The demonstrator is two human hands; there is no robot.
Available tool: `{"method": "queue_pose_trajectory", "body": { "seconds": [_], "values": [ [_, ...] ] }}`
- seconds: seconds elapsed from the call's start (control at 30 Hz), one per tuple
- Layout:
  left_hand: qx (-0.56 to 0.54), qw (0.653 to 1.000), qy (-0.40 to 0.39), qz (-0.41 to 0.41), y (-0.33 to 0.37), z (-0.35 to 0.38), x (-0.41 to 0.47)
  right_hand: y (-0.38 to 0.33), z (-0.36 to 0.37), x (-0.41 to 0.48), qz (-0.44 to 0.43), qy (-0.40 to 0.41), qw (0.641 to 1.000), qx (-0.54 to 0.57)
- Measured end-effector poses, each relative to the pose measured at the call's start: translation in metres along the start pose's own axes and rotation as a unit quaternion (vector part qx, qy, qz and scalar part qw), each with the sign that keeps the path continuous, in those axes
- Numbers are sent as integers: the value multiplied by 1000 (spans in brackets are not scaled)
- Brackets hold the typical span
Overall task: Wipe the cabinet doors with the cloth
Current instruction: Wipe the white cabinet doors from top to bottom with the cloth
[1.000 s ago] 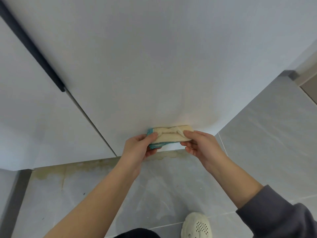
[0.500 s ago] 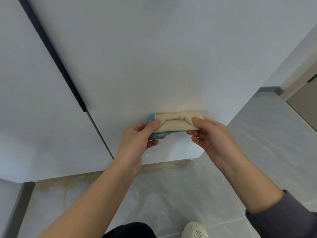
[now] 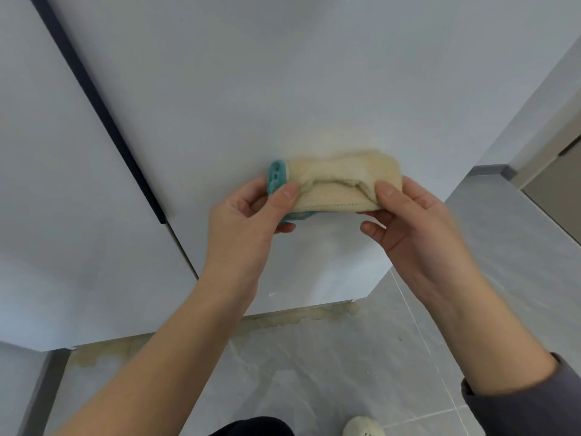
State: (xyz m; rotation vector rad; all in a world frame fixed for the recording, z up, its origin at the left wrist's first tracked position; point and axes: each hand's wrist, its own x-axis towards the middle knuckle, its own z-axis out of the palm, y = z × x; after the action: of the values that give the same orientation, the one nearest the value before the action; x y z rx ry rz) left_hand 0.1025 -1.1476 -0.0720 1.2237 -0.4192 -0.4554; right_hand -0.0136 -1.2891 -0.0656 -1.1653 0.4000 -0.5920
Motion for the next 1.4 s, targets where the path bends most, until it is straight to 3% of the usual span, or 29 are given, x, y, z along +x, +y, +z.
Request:
{"method": "queue_pose_trajectory", "body": {
  "seconds": [0.1,0.27,0.4,0.57,0.77,0.93,1.4],
  "values": [
    [-7,998,-43,48,-20,-4,-9,22,-14,-6,-34,-47,998,37],
    [25,978,-6,-205,-146,-13,-32,128,-83,-32,126,55,989,62],
    [27,922,35,-385,-251,-16,-40,217,-137,-39,306,183,933,38],
    [9,869,78,-489,-332,-5,-22,282,-186,-9,403,246,881,-38],
    [-19,850,146,-507,-366,0,6,306,-195,32,403,255,875,-84],
    [-26,850,158,-501,-356,1,8,302,-190,35,391,279,874,-70],
    [-41,921,69,-381,-189,17,1,150,-114,16,271,258,927,27]
  ]
}}
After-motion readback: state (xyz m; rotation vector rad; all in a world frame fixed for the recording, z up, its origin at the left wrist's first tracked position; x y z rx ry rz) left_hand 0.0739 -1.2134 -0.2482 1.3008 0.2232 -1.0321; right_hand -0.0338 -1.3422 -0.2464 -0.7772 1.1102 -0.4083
